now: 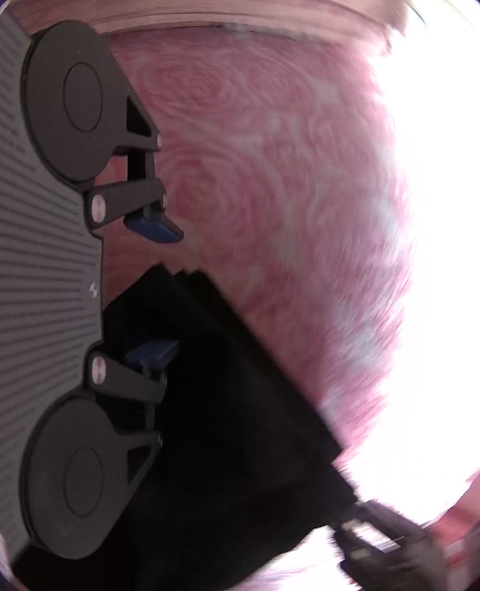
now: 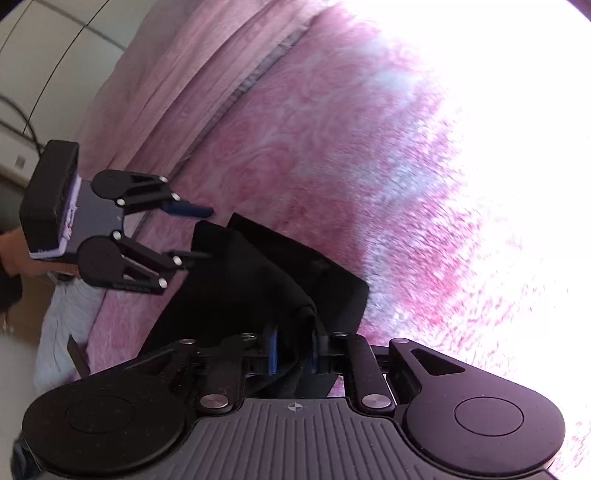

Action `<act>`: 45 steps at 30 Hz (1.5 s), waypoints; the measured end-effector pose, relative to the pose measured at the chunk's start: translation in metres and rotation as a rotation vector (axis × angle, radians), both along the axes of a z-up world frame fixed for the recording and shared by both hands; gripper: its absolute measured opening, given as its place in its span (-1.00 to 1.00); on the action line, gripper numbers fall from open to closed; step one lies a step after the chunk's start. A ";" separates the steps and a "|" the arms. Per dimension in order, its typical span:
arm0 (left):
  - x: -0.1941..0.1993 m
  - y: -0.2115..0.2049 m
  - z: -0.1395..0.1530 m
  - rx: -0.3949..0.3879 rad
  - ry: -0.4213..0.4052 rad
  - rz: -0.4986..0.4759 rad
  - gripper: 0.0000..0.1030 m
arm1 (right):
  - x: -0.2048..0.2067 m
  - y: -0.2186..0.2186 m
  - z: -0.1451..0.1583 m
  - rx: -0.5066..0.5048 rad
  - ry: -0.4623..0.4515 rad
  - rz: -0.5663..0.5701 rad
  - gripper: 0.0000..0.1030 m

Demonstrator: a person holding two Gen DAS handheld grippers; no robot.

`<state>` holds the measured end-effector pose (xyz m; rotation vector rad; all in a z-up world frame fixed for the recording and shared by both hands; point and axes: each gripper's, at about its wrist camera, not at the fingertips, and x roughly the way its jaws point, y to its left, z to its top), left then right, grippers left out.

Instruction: Fold clothes

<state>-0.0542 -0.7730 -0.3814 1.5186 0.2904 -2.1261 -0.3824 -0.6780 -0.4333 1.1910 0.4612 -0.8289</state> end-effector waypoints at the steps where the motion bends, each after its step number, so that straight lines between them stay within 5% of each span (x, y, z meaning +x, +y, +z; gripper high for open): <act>1: 0.007 -0.003 0.006 0.000 0.030 0.044 0.05 | -0.002 0.002 0.001 -0.002 0.003 -0.014 -0.60; 4: 0.029 -0.010 0.016 0.022 0.108 0.162 0.05 | -0.010 0.012 0.012 -0.016 0.029 -0.088 -0.14; 10: 0.047 -0.011 -0.001 0.152 0.238 0.366 0.03 | -0.013 0.021 0.019 -0.007 0.009 -0.164 -0.14; 12: 0.049 -0.014 -0.012 0.194 0.283 0.411 -0.32 | -0.011 0.019 0.014 0.008 0.016 -0.186 -0.15; 13: 0.048 -0.013 -0.013 0.198 0.299 0.421 -0.65 | -0.012 0.017 0.011 0.024 0.018 -0.210 -0.45; 15: 0.044 -0.008 -0.006 0.165 0.306 0.411 -0.81 | -0.017 0.017 0.009 0.050 0.006 -0.240 -0.72; 21: 0.045 -0.014 0.008 0.111 0.319 0.413 -0.83 | -0.020 0.013 0.030 0.008 0.016 -0.247 -0.85; 29: 0.034 -0.033 -0.033 0.110 0.290 0.470 -0.79 | -0.027 -0.001 -0.016 0.044 0.008 -0.269 -0.83; 35: 0.060 -0.030 -0.005 -0.005 0.231 0.548 -0.78 | -0.031 0.013 0.007 -0.001 0.106 -0.265 -0.33; 40: 0.095 0.030 0.033 -0.021 0.198 0.513 -0.78 | -0.019 0.051 0.043 -0.044 0.144 -0.190 -0.28; 45: 0.106 0.136 0.036 0.092 0.207 0.390 -0.77 | 0.040 0.105 0.068 -0.109 0.067 0.099 -0.28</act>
